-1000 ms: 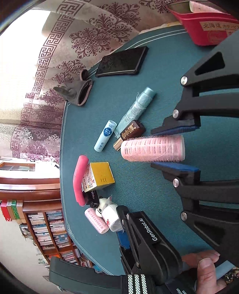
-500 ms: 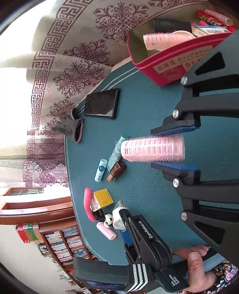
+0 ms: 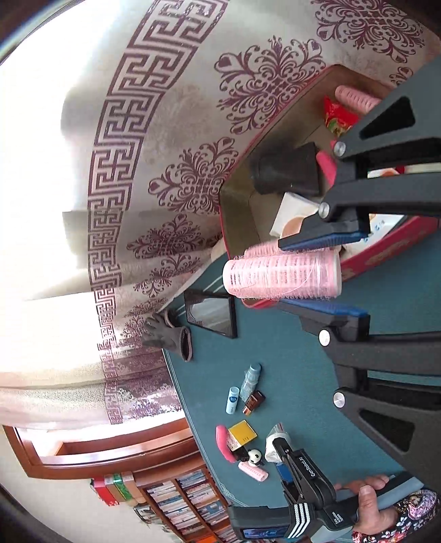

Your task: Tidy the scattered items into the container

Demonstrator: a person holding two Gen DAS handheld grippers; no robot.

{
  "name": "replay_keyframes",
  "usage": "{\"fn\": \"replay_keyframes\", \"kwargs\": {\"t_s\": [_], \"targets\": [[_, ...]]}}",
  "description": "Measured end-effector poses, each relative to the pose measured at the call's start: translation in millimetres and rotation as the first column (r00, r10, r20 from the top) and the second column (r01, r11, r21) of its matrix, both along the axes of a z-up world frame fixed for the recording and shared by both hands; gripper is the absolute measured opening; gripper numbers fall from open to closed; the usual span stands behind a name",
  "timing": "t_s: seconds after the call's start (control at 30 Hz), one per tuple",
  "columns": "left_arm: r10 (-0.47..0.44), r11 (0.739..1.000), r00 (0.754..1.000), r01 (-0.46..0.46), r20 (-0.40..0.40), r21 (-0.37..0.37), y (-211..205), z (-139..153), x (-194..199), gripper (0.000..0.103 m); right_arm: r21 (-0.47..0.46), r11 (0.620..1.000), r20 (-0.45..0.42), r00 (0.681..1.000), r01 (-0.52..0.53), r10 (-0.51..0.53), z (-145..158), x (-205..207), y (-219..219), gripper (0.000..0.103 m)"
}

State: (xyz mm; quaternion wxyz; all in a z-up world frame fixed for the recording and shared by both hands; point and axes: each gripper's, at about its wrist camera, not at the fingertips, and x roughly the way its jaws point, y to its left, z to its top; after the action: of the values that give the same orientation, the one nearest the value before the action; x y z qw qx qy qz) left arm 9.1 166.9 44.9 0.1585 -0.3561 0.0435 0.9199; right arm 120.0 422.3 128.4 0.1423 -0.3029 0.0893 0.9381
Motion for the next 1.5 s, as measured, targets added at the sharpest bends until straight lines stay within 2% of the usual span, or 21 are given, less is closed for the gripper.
{"fn": "replay_keyframes", "kwargs": {"t_s": [0.3, 0.57, 0.73, 0.9, 1.0, 1.07, 1.13, 1.27, 1.5], "targets": [[-0.088, 0.996, 0.996, 0.088, -0.005, 0.02, 17.2, 17.8, 32.0, 0.039, -0.069, 0.993, 0.008, 0.995, 0.1, -0.1, -7.2, 33.3, 53.8, 0.031], [-0.208, 0.977, 0.978, 0.208, -0.003, 0.042, 58.5, 40.2, 58.3, 0.039, -0.085, 0.994, 0.03, 0.998, 0.063, -0.06, -20.0, 37.3, 63.4, 0.031], [-0.31, 0.949, 0.951, 0.309, -0.002, 0.058, 94.6, 53.8, 73.6, 0.039, -0.078, 0.996, 0.04, 0.998, 0.053, -0.05, -28.8, 42.9, 65.8, 0.033], [-0.424, 0.903, 0.905, 0.419, 0.036, 0.097, 131.4, 55.2, 88.7, 0.039, -0.069, 0.995, 0.022, 0.997, 0.074, -0.073, -32.9, 50.6, 69.8, 0.034], [-0.461, 0.885, 0.887, 0.456, 0.041, 0.095, 150.7, 55.1, 95.8, 0.039, -0.043, 0.994, 0.0, 0.995, 0.096, -0.096, -31.0, 56.2, 70.6, 0.045], [-0.483, 0.874, 0.875, 0.478, 0.04, 0.091, 162.4, 56.1, 100.1, 0.039, -0.021, 0.993, -0.031, 0.992, 0.12, -0.12, -27.4, 61.9, 70.7, 0.067], [-0.503, 0.863, 0.864, 0.498, 0.035, 0.088, 172.8, 58.0, 103.4, 0.039, 0.015, 0.989, -0.059, 0.988, 0.144, -0.143, -24.2, 68.0, 69.5, 0.074], [-0.534, 0.843, 0.845, 0.531, 0.028, 0.084, 191.7, 59.6, 106.4, 0.039, 0.038, 0.987, -0.075, 0.986, 0.154, -0.151, -22.1, 72.5, 69.9, 0.074], [-0.587, 0.808, 0.809, 0.582, 0.039, 0.096, 215.0, 52.6, 109.4, 0.039, 0.008, 0.985, -0.065, 0.983, 0.172, -0.171, -27.5, 73.5, 78.0, 0.075]]}}
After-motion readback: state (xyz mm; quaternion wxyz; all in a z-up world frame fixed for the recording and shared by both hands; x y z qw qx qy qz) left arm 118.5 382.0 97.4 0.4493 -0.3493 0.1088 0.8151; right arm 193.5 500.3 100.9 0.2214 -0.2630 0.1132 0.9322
